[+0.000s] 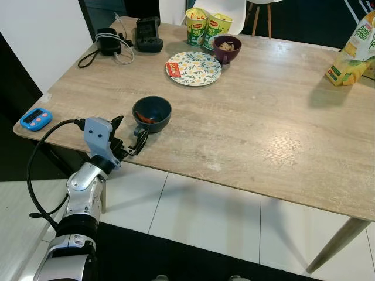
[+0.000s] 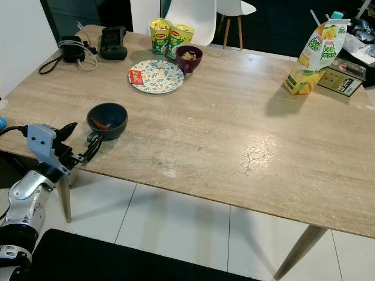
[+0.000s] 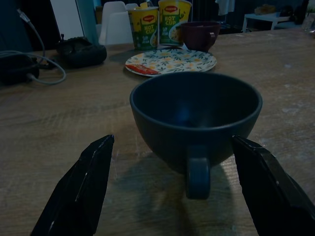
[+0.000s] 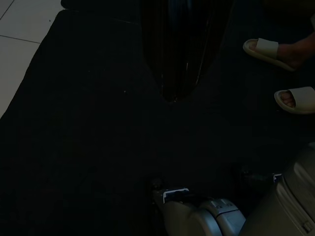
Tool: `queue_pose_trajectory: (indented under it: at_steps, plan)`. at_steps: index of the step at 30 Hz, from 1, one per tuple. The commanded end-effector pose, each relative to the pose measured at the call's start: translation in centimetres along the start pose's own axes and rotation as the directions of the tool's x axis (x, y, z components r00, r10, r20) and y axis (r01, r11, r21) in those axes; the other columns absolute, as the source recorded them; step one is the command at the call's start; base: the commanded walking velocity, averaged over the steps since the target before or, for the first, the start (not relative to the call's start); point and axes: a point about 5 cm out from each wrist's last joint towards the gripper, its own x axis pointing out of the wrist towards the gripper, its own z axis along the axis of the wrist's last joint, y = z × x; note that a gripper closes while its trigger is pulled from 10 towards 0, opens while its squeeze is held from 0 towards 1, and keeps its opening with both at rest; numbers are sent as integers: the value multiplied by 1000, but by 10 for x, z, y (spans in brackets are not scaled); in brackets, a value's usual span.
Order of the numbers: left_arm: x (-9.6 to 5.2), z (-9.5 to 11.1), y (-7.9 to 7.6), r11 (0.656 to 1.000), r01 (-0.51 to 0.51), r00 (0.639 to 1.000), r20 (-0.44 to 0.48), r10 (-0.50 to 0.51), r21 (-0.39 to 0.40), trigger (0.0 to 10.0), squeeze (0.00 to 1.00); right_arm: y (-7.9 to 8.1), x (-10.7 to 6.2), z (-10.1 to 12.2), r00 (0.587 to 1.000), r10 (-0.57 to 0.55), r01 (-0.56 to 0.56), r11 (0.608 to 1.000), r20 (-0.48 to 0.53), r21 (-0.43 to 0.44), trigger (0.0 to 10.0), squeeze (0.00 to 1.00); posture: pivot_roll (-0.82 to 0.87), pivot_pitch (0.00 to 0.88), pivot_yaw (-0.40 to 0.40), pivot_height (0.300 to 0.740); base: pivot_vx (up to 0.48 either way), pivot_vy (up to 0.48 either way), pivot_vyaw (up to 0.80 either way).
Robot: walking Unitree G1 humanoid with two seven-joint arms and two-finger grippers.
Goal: Restocking fridge
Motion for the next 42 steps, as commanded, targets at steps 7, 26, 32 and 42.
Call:
queue_pose_trajectory:
  at_steps: [7, 26, 32, 42]
  plan:
    - [-4, -12, -7, 999, 36, 998, -53, -38, -40, 10000, 0, -2, -4, -10, 1000, -8, 9, 1000, -26, 14, 10000, 0, -58, 198, -74, 740, 0, 0, 0]
    - [-5, -19, -21, 994, 65, 996, -53, -70, -88, 0, 0, 0, -2, -7, 1000, -4, 5, 1000, -21, 11, 10000, 0, -55, 197, -74, 740, 0, 0, 0]
    - [-5, -18, -18, 995, 63, 996, -50, -67, -83, 0, 0, 0, -2, -7, 1000, -5, 6, 1000, -22, 13, 10000, 0, -55, 198, -73, 740, 0, 0, 0]
    - [-5, -14, -11, 997, 47, 998, -46, -50, -67, 0, 0, 1, -1, -7, 1000, -1, 1, 1000, -21, 14, 10000, 0, -52, 194, -74, 740, 0, 0, 0]
